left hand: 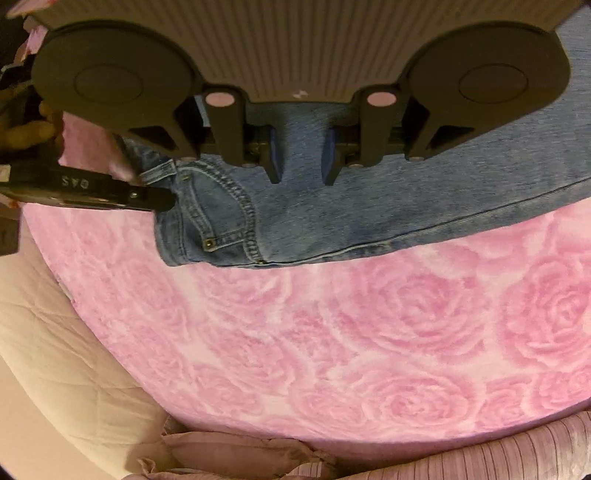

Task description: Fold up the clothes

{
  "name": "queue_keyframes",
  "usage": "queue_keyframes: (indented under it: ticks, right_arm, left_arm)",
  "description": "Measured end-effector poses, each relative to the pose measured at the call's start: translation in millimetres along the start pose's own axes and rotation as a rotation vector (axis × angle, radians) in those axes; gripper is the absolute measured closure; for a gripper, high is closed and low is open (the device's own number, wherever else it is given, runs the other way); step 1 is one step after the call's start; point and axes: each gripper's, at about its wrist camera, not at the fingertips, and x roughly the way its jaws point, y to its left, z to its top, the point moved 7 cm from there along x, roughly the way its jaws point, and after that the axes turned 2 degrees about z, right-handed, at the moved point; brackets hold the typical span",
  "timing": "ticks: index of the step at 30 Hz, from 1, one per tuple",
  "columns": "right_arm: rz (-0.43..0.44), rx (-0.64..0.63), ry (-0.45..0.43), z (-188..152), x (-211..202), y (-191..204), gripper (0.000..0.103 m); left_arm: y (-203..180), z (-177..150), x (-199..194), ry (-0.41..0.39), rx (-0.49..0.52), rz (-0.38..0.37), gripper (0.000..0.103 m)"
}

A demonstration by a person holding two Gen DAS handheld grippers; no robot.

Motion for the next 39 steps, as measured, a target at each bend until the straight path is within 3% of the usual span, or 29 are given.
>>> queue_keyframes:
  ticks: [3,6,9,12,16,20,21,22,25,33,36,39]
  right_arm:
    - [-0.02,0.008,0.004,0,-10,5,0.091]
    - [-0.032,0.079,0.009,4,-32,-2,0.071]
    - [0.086,0.167,0.009,-2,-65,-4,0.071]
    - [0.183,0.16,0.082,-24,-83,6,0.071]
    - [0.172,0.108,0.192,-60,-79,11,0.071]
    - [0.164,0.066,0.167,-67,-75,19,0.072]
    - [0.158,0.042,0.157,-66,-77,21,0.088]
    - [0.148,0.02,0.141,-66,-82,22,0.096]
    - [0.112,-0.025,0.062,-67,-101,25,0.099]
    - [-0.113,-0.066,0.004,-86,-65,20,0.098]
    - [-0.141,-0.036,0.034,-81,-76,23,0.093]
    - [-0.272,-0.018,-0.018,-74,-107,19,0.089]
  left_arm:
    - [9,-2,-11,-0.011,0.007,0.04,0.084]
    - [25,-9,-30,-0.022,-0.009,0.075,0.084]
    - [47,-25,-54,-0.018,-0.067,0.086,0.084]
    - [66,-46,-80,-0.01,-0.137,0.086,0.084]
    - [77,-73,-105,-0.005,-0.22,0.075,0.084]
    - [77,-91,-117,0.0,-0.245,0.073,0.084]
    - [77,-94,-120,0.0,-0.245,0.075,0.084]
    - [77,-97,-122,0.0,-0.245,0.076,0.084]
    - [78,-105,-132,-0.01,-0.232,0.094,0.084]
    - [81,-143,-159,0.006,-0.232,0.155,0.084]
    - [81,-158,-175,0.007,-0.243,0.185,0.084]
    - [85,-179,-197,0.018,-0.29,0.209,0.083]
